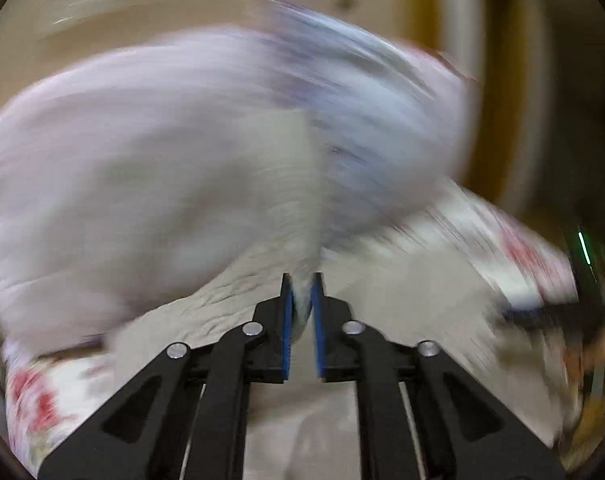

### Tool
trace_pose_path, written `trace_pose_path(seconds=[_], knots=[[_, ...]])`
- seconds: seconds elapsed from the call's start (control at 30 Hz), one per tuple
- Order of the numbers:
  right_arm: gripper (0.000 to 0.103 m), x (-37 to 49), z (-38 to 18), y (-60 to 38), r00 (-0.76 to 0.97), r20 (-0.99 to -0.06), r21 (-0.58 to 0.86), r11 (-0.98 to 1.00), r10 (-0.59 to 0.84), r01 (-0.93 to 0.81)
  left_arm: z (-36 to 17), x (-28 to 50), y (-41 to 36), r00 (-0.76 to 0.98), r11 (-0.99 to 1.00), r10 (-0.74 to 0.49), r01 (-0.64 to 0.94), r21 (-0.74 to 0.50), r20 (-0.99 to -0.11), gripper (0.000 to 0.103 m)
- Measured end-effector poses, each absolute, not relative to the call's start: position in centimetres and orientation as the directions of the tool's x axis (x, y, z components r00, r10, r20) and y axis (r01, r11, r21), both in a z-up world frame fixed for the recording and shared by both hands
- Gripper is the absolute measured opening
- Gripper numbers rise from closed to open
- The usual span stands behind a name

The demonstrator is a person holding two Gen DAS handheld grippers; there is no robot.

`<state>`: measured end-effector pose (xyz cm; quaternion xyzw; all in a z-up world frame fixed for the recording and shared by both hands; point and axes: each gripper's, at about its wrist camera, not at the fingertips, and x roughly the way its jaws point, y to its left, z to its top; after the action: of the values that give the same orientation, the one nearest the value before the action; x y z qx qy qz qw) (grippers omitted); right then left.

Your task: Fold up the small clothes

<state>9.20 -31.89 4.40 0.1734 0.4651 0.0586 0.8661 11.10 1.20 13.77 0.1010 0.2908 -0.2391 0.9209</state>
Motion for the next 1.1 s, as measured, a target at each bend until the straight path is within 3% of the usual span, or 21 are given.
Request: trace_pose_path(seconds=[0.1,0.17,0.23,0.37,0.5,0.53,0.57,0.63,0.67,0.7,0.73,0.77,0.8,0.97,1.1], knots=[[0.069,7.9,4.2,-34.8,0.554,-0.791,0.375,0.921,0.26,0.103,9.0,8.5,-1.7,0.654,0.854,-0.32,0.512,0.089,-0.686,0.023],[0.069,6.6,4.1,-36.8,0.549,-0.797,0.381,0.915,0.252,0.131,7.6,7.0,1.8,0.659,0.927,-0.241,0.373,0.032,-0.712,0.055],[0.069,4.8,3.4,-39.1,0.526,-0.806,0.415,0.893,0.272,0.173,6.5,5.1,6.1,0.654,0.977,-0.165,0.21,-0.033,-0.738,0.068],[0.069,1.6,1.2,-41.4,0.449,-0.798,0.538,0.81,0.401,0.232,3.4,1.3,13.2,0.544,0.994,-0.07,-0.035,-0.106,-0.836,0.074],[0.068,-1.7,0.2,-40.6,0.404,-0.755,0.623,0.757,0.516,0.197,1.9,-2.4,14.6,0.493,0.973,-0.161,-0.067,-0.221,-0.855,0.07],[0.063,-2.2,0.0,-40.2,0.384,-0.737,0.652,0.735,0.556,0.188,2.0,-3.2,14.5,0.49,0.962,-0.206,-0.057,-0.267,-0.847,0.065],[0.059,-2.9,-0.5,-39.6,0.353,-0.709,0.692,0.699,0.61,0.181,2.1,-3.6,14.5,0.48,0.947,-0.255,-0.05,-0.316,-0.839,0.054],[0.042,-4.4,-1.7,-38.3,0.282,-0.658,0.751,0.634,0.698,0.182,2.0,-4.9,14.2,0.467,0.912,-0.329,-0.069,-0.405,-0.821,0.052],[0.033,-4.7,-2.0,-38.0,0.265,-0.647,0.762,0.621,0.715,0.184,2.1,-5.3,14.0,0.459,0.901,-0.351,-0.071,-0.428,-0.816,0.044],[0.015,-5.2,-2.6,-37.4,0.232,-0.631,0.776,0.603,0.741,0.187,2.0,-5.6,13.8,0.447,0.893,-0.365,-0.078,-0.442,-0.817,0.04],[0.01,-5.6,-3.1,-36.8,0.204,-0.625,0.781,0.595,0.754,0.192,2.0,-5.8,13.6,0.443,0.886,-0.374,-0.089,-0.455,-0.815,0.031],[0.009,-5.7,-3.3,-36.2,0.185,-0.624,0.781,0.596,0.759,0.187,1.7,-5.8,13.4,0.43,0.868,-0.405,-0.097,-0.487,-0.807,0.018],[0.008,-5.6,-3.2,-35.8,0.188,-0.616,0.787,0.592,0.765,0.171,1.2,-5.7,13.2,0.406,0.843,-0.444,-0.11,-0.526,-0.798,0.011],[0.008,0.6,2.0,-35.9,0.365,-0.519,0.834,0.552,0.773,0.018,2.9,-2.0,12.2,0.447,0.784,-0.554,-0.005,-0.621,-0.703,0.01],[0.008,9.2,6.2,-36.7,0.53,-0.412,0.843,0.531,0.741,-0.087,7.6,6.9,13.8,0.604,0.805,-0.509,0.08,-0.588,-0.613,0.009]])
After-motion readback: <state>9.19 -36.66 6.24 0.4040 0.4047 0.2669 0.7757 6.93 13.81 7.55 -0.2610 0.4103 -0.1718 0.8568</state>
